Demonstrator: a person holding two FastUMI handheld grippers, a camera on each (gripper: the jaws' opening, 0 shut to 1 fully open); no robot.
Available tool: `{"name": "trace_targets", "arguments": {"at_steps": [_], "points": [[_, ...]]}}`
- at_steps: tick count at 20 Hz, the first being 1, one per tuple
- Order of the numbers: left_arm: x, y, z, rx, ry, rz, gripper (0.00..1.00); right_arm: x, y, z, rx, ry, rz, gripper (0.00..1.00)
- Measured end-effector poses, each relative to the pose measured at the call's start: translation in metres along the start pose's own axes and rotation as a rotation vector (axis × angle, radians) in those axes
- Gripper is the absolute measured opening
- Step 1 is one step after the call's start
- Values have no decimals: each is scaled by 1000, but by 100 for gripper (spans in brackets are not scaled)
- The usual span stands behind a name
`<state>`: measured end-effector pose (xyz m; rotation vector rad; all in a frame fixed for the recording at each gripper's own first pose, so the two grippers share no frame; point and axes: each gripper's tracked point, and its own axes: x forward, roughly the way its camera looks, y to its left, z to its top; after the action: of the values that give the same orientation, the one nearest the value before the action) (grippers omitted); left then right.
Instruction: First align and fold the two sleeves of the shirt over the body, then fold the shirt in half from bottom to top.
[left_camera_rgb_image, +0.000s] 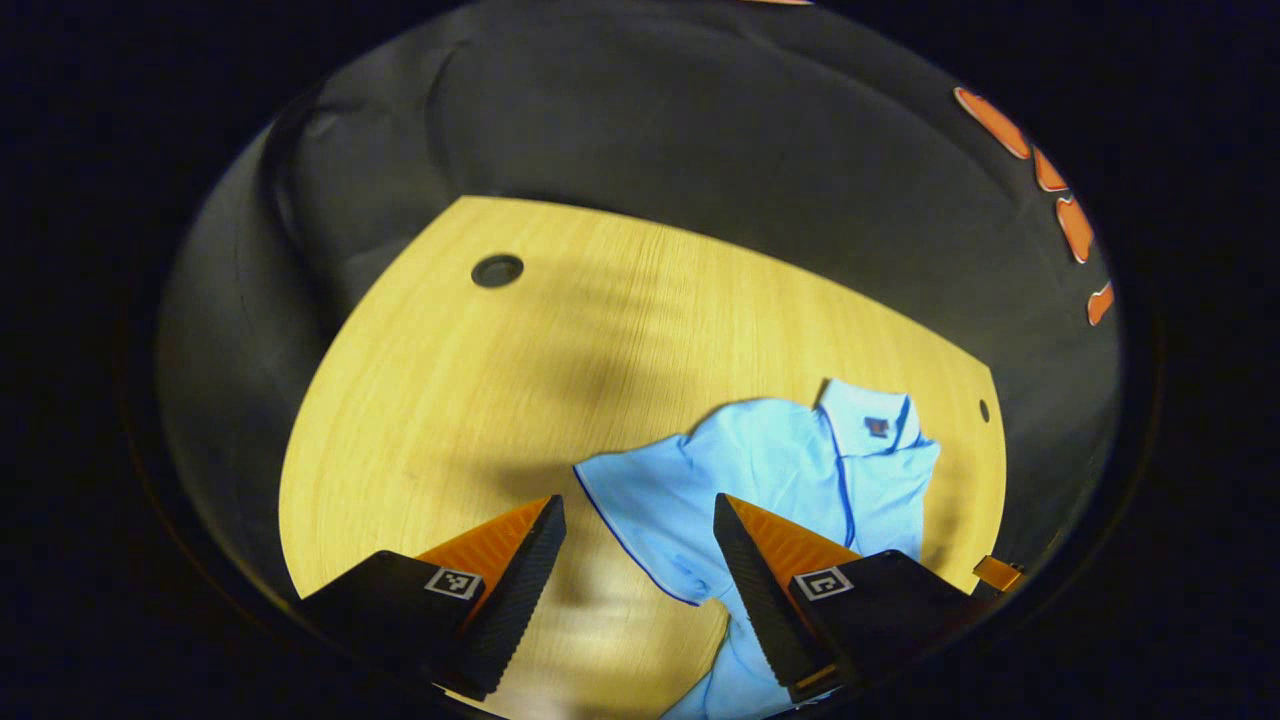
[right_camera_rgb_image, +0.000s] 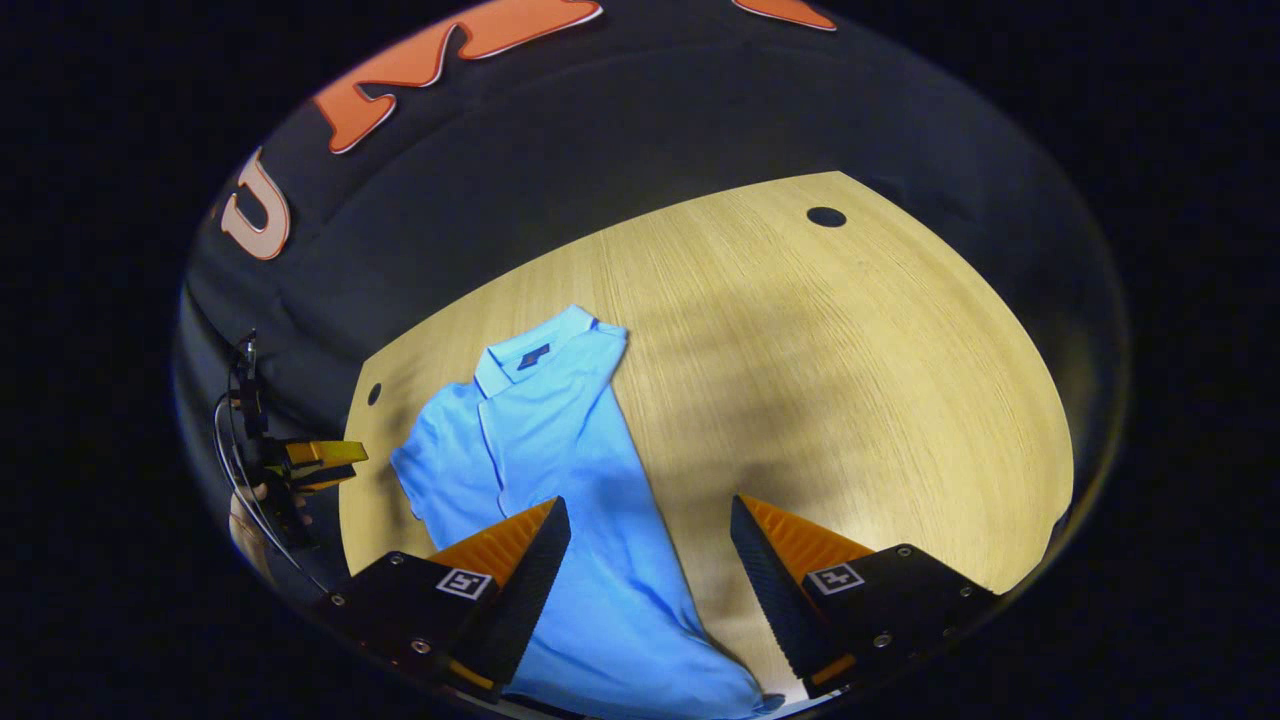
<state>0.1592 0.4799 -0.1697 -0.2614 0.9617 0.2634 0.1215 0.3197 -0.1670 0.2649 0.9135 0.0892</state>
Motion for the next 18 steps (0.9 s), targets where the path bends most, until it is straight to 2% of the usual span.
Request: {"name": "trace_targets", "arguments": {"at_steps": [1, 7, 12, 18], "points": [[9, 1, -5, -7, 33, 15, 99, 0, -5, 0, 14, 8, 0, 99], [40, 3, -22, -15, 118, 77, 98, 7, -35, -2, 65, 40, 0, 98], [50, 5, -33, -16, 166, 127, 98, 14, -41, -4, 80, 61, 19, 99], [53, 2, -35, 32, 168, 179, 97, 13, -43, -2, 77, 69, 35, 99]]}}
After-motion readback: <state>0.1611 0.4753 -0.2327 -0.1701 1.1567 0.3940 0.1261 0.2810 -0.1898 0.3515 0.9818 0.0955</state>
